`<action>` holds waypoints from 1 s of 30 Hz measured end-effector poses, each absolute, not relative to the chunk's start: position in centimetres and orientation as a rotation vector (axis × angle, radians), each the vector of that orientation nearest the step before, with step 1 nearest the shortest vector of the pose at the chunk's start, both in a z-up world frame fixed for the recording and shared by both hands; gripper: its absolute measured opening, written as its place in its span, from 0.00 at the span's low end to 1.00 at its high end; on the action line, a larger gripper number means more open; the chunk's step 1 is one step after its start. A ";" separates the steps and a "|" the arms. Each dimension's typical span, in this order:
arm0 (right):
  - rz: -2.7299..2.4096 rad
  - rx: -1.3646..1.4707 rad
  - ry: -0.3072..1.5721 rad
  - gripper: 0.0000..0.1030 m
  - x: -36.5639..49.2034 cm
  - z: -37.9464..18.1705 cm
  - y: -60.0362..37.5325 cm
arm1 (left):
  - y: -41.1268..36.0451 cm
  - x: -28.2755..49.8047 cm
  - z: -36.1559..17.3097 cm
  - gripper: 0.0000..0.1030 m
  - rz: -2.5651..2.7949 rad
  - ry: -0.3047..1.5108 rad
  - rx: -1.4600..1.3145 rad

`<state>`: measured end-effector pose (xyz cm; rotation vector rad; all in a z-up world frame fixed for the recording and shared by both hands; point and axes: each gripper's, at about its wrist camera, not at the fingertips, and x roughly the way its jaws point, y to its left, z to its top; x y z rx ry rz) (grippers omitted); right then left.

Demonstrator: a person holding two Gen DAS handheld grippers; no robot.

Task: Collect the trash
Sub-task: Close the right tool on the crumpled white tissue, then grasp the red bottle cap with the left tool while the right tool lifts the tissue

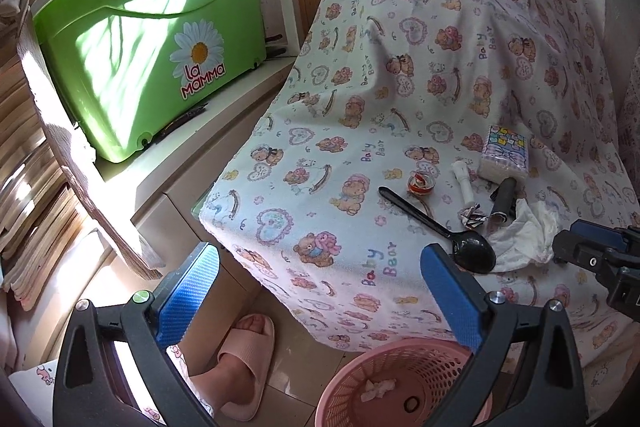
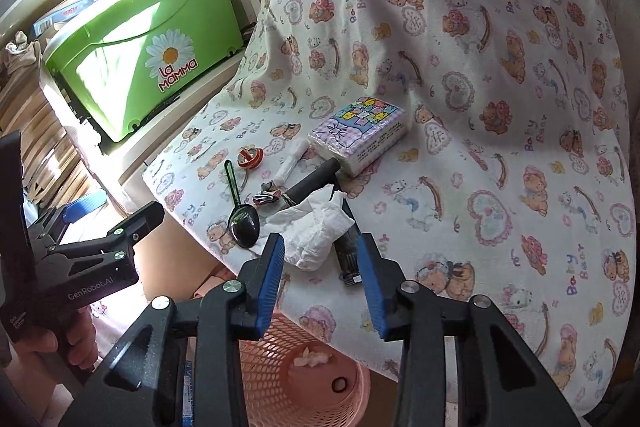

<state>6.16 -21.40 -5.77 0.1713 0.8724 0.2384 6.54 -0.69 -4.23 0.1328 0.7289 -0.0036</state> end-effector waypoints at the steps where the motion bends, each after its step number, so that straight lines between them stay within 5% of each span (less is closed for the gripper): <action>1: 0.235 0.174 0.877 0.40 6.4 -5.9 -21.3 | -0.7 6.5 -4.2 0.96 -0.005 0.726 0.134; 5: 0.215 0.181 0.897 0.39 7.1 -6.5 -21.1 | -0.9 6.4 -4.2 0.96 -0.025 0.726 0.135; 8: 0.217 0.189 0.917 0.11 7.4 -6.9 -21.0 | -1.1 6.6 -4.5 0.94 -0.026 0.738 0.141; 21: 0.087 0.226 0.805 0.08 6.4 -4.2 -24.8 | -3.1 8.2 -4.6 0.84 -0.079 0.757 0.179; 24: 0.095 0.213 0.798 0.08 6.3 -3.8 -24.9 | -4.4 10.7 -4.4 0.60 -0.148 0.819 0.218; 30: 0.081 0.186 0.767 0.08 5.6 -2.9 -25.3 | -5.2 15.1 -3.4 0.51 -0.283 0.958 0.115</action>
